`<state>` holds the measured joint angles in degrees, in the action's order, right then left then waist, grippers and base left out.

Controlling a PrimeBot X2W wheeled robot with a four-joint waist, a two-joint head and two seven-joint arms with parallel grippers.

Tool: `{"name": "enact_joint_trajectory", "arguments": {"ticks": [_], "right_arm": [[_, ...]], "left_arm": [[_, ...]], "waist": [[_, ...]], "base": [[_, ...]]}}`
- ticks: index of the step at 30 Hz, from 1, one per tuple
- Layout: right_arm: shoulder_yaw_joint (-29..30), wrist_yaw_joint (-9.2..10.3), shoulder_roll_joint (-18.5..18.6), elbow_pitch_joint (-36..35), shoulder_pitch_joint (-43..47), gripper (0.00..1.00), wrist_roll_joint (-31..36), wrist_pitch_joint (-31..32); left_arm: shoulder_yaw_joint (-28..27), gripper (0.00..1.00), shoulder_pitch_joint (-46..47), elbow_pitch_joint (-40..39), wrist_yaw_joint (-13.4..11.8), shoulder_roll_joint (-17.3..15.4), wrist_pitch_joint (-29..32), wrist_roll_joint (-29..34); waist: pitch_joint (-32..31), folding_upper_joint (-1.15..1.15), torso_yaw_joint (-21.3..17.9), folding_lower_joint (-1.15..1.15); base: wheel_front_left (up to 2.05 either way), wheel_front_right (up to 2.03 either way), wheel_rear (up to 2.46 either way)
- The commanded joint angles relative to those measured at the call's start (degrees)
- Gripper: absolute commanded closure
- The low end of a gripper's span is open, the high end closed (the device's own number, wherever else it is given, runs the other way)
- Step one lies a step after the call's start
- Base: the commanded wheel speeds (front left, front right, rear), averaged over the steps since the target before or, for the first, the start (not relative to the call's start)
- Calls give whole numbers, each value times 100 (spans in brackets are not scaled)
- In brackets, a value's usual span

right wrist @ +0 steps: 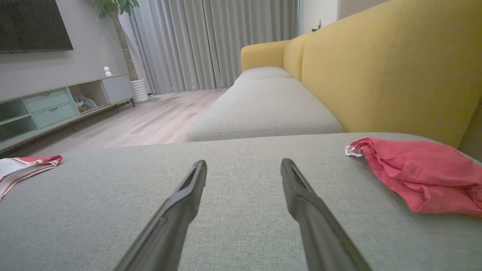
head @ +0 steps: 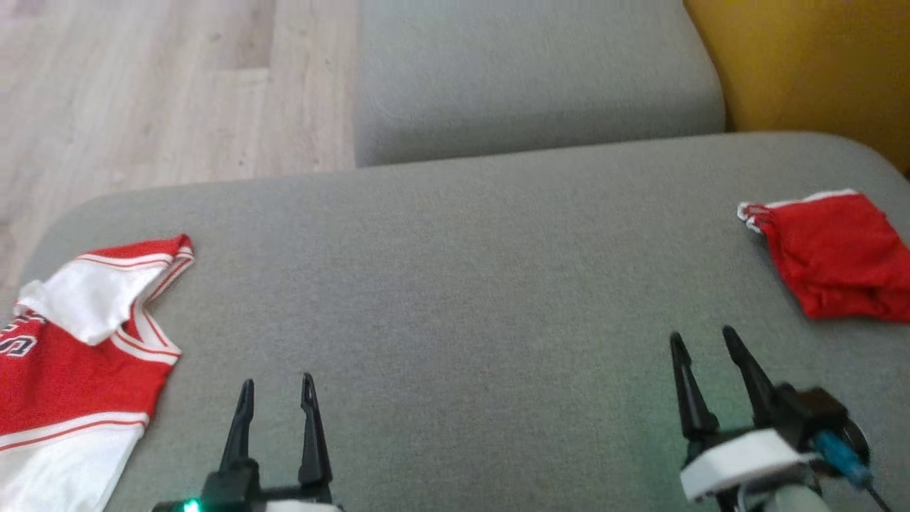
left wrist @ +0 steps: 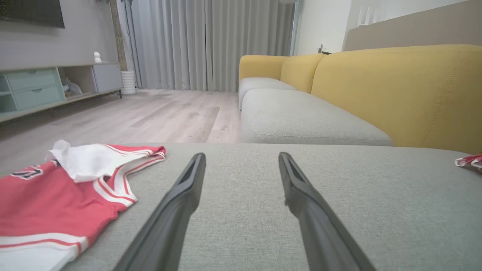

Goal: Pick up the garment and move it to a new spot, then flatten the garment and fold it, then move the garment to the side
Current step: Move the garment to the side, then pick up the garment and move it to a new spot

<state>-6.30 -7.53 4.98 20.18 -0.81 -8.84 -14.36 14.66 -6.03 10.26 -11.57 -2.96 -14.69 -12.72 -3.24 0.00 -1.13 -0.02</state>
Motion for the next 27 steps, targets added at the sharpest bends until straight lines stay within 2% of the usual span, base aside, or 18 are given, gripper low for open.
{"name": "enact_joint_trajectory", "arguments": {"ticks": [1,8,27], "right_arm": [[54,4,-74,-399,79,0,122,-63],[8,4,-154,-542,436,0,321,-63],[144,4,-209,-491,566,0,-7,-63]], "left_arm": [[-236,0,7,-282,18,8,-31,260],[-352,0,-286,-382,18,8,-31,333],[-389,0,-312,-180,167,8,-31,368]], "waist": [[-171,0,124,2],[-343,0,146,2],[-398,0,252,2]], "base": [[0,0,0],[0,0,0],[0,0,0]]}}
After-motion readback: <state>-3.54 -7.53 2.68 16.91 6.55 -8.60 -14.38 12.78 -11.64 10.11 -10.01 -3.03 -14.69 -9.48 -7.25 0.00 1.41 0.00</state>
